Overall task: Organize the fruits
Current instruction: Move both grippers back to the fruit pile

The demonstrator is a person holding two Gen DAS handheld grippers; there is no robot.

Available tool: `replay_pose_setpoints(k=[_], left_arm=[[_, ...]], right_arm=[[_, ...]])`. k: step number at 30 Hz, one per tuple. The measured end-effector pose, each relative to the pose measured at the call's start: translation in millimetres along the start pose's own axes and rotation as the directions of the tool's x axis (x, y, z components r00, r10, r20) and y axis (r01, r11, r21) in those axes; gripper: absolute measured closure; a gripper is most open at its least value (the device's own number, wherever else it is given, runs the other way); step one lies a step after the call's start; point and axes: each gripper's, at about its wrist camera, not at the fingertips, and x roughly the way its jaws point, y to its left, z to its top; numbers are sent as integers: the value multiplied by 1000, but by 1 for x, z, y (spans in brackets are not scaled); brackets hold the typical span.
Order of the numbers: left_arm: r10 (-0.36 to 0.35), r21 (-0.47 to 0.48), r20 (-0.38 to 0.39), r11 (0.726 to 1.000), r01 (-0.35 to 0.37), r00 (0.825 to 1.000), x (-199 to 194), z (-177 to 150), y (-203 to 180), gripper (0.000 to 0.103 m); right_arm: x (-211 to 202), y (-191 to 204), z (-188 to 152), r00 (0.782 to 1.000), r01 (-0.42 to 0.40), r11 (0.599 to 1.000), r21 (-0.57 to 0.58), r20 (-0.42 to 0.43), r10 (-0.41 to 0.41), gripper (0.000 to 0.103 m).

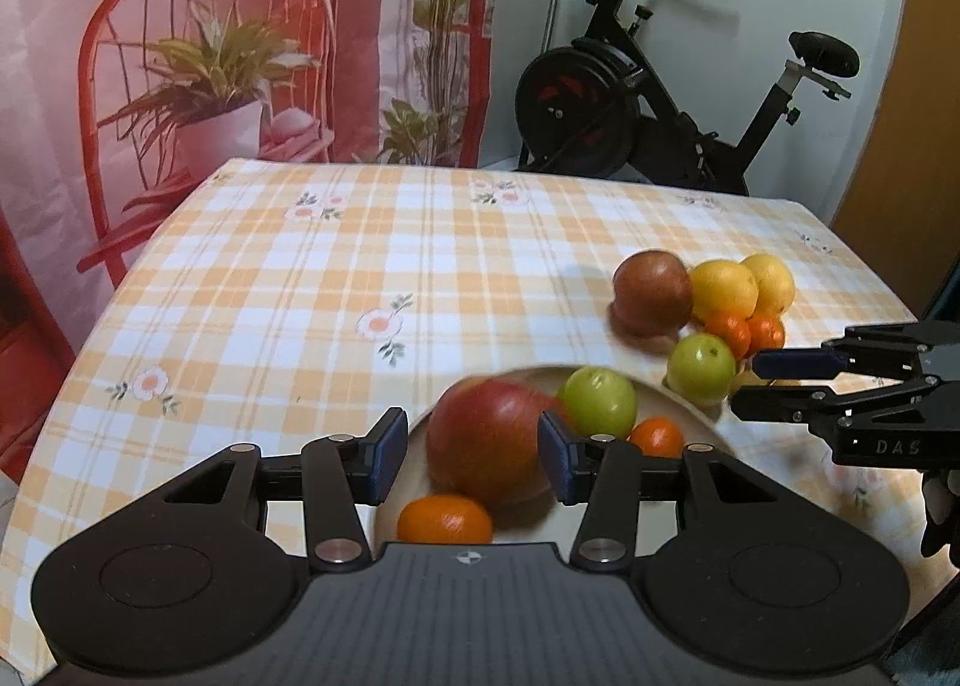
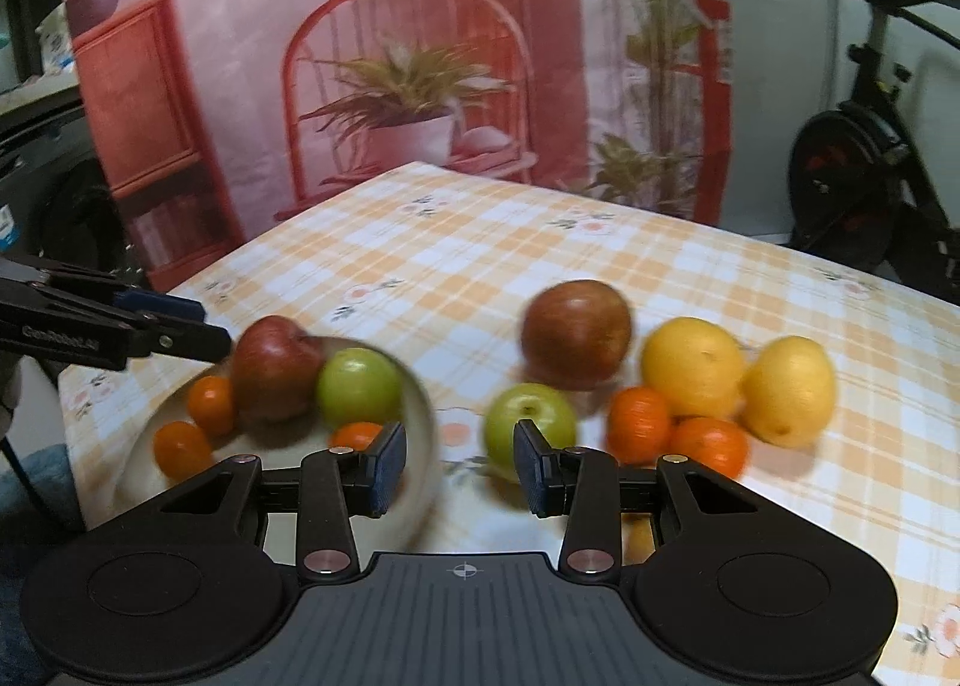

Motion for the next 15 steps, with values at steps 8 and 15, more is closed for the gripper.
replay_pose_setpoints(k=[8,15], left_arm=[[-42,47,13,998,41,999,13,20,-35,52],[-100,89,13,991,98,995,30,35,-69,53]], right_arm=[[-11,-38,-17,998,55,997,59,13,-56,66],[-17,-56,-30,997,80,993,83,12,-81,66]])
